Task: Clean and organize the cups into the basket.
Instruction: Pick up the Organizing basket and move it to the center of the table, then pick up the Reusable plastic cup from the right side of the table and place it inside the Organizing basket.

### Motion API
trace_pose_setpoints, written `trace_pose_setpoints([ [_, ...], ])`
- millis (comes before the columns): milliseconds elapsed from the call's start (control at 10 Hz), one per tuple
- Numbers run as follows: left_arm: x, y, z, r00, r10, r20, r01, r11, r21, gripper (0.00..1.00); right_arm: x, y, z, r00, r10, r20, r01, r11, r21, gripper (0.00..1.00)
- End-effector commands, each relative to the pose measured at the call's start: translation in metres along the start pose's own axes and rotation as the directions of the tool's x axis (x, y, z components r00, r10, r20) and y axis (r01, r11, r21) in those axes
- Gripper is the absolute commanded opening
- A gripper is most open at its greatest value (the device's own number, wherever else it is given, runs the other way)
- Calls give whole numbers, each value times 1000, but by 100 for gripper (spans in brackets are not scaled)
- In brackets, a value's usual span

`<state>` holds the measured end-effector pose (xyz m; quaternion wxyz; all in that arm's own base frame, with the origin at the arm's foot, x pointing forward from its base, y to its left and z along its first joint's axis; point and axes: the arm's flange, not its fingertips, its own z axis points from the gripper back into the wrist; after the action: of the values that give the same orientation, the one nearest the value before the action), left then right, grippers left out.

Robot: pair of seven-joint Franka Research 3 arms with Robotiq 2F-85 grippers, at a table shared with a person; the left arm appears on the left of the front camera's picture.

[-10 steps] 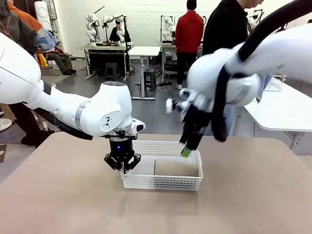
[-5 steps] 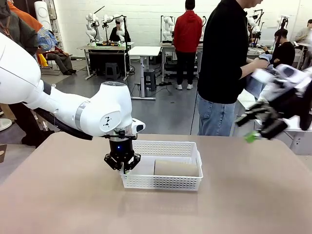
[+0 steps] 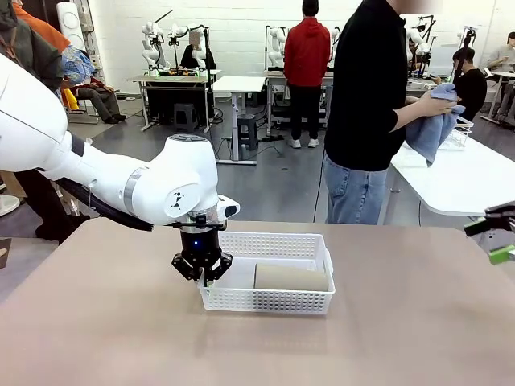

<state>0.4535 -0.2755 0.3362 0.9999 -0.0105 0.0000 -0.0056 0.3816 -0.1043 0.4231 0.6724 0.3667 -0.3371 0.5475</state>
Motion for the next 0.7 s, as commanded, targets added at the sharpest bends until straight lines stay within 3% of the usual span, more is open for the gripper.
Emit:
trace_pose_setpoints([
  [0,-2,3,-2,1000,-5,2,5,1000,-5,0,-17,-20,4,997,-21,77,23,1000,-19,100],
  [100,-2,3,-2,1000,-5,2,5,1000,-5,0,0,0,0,1000,0,0,0,1000,0,100],
  [600,-2,3,-2,1000,-5,2,5,1000,-5,0,0,0,0,1000,0,0,0,1000,0,100],
])
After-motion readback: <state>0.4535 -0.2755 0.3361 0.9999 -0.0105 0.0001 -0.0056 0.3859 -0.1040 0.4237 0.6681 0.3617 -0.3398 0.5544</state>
